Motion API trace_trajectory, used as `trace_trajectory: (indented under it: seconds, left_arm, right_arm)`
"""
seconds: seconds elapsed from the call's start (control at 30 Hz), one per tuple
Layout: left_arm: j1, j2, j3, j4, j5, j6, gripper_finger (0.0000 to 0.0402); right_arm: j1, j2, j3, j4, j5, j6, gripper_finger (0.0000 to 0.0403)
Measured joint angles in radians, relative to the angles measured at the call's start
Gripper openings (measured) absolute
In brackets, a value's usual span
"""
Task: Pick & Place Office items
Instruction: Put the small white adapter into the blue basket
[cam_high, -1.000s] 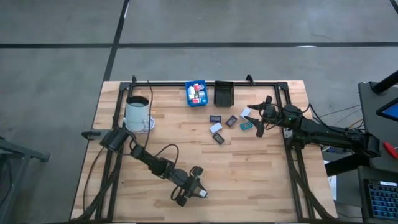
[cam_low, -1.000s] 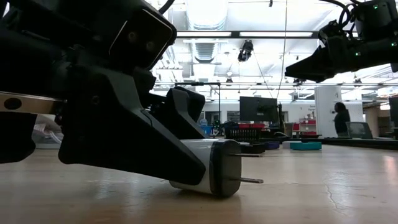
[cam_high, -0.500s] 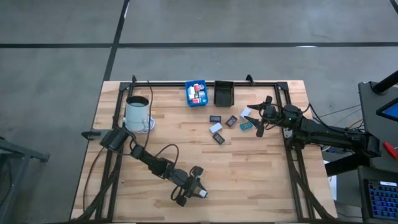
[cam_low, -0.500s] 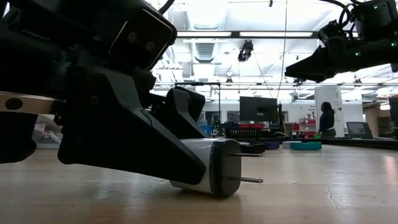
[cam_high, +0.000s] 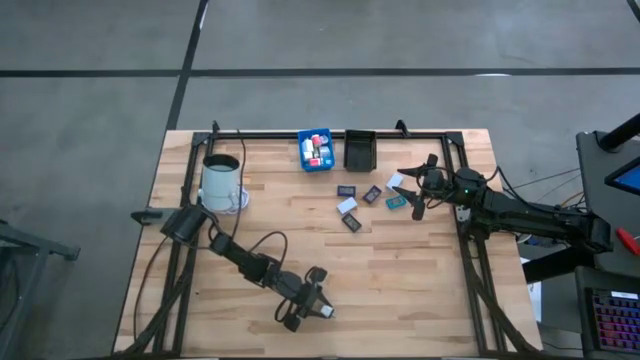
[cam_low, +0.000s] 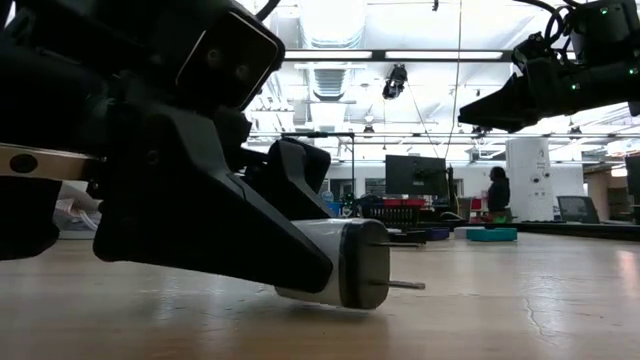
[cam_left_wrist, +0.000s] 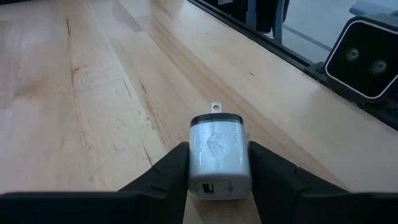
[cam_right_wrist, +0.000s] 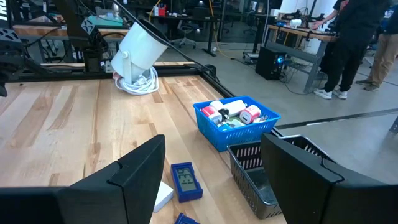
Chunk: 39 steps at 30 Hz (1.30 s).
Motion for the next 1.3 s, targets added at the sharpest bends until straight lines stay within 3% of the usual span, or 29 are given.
trace_trajectory:
  seconds: [0.57, 0.8, 1.03, 1.3]
  left_arm:
    - [0.02, -0.092, -0.003, -0.019, -0.049, 0.0, 0.0148]
    - [0.045, -0.199, -0.005, -0.103, -0.234, -0.069, 0.0145]
    - [0.079, -0.365, -0.003, -0.287, -0.391, -0.126, 0.0151]
    - [0.115, -0.571, -0.004, -0.488, -0.641, -0.131, 0.0148]
  right_arm:
    - [0.0, 0.0, 0.0, 0.0, 0.0, 0.0, 0.0256]
    - [0.0, 0.0, 0.0, 0.0, 0.0, 0.0, 0.0256]
    - [0.0, 0.0, 0.0, 0.0, 0.0, 0.0, 0.0256]
    - [0.0, 0.0, 0.0, 0.0, 0.0, 0.0, 0.0256]
